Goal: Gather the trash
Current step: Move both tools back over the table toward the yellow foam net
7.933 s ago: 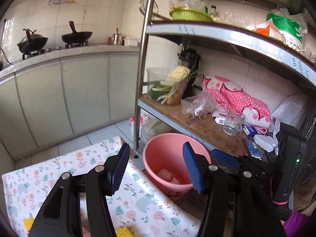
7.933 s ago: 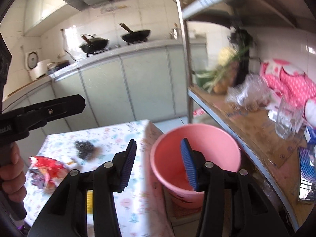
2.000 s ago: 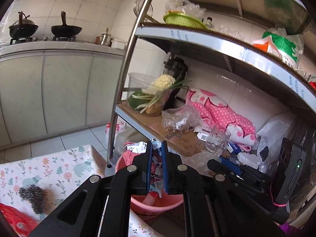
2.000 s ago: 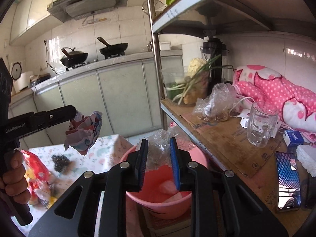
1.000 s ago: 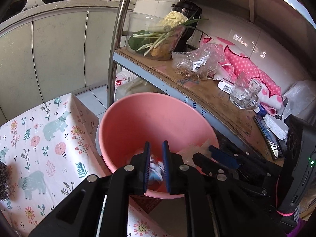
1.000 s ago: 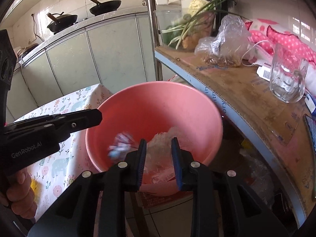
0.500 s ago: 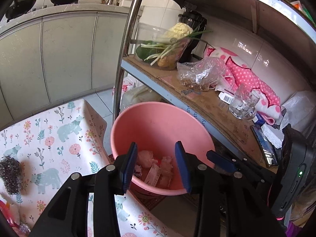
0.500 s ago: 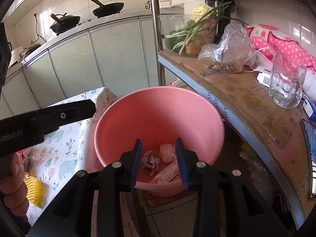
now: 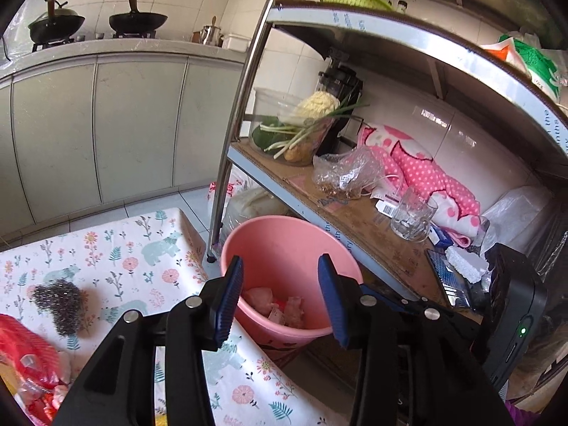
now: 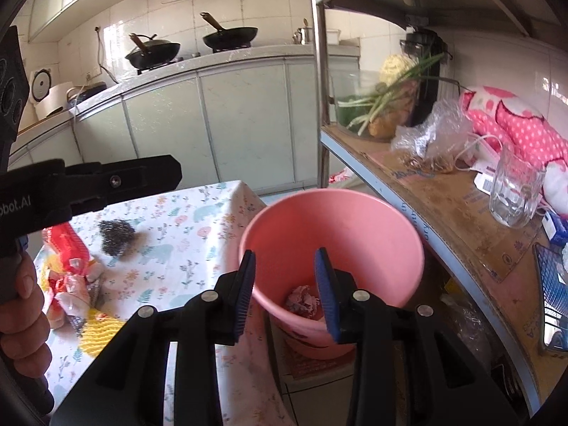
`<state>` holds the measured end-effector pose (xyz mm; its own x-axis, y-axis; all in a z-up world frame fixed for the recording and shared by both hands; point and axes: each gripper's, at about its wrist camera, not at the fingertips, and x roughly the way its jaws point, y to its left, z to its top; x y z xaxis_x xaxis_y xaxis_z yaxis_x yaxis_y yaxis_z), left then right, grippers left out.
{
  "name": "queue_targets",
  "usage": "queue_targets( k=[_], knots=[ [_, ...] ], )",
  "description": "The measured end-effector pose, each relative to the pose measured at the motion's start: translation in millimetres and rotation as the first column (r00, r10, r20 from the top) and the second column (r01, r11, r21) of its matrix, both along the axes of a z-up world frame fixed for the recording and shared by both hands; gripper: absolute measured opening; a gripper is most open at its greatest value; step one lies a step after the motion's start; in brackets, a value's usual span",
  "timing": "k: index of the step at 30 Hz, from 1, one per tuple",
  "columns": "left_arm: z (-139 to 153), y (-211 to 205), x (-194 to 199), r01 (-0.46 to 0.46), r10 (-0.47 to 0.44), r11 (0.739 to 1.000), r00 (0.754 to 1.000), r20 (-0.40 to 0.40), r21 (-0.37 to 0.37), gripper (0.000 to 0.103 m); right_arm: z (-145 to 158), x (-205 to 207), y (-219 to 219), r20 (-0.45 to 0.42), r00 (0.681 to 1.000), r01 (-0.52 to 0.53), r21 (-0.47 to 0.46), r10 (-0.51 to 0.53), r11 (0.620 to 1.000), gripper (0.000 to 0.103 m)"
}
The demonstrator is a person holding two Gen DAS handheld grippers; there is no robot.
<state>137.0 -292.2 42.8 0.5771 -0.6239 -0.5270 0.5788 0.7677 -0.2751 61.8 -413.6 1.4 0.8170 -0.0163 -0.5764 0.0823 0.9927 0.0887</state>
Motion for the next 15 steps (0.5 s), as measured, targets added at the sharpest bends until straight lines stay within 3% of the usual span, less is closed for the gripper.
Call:
queue_targets(
  k=[15],
  knots=[
    [30.1, 81.5, -52.4, -0.055, 0.058, 0.998, 0.990, 0.127, -0.023, 0.049, 27.4, -27.1, 60.2, 0.078, 0.991, -0.114, 0.018, 0.113, 0.993, 0.036]
  ],
)
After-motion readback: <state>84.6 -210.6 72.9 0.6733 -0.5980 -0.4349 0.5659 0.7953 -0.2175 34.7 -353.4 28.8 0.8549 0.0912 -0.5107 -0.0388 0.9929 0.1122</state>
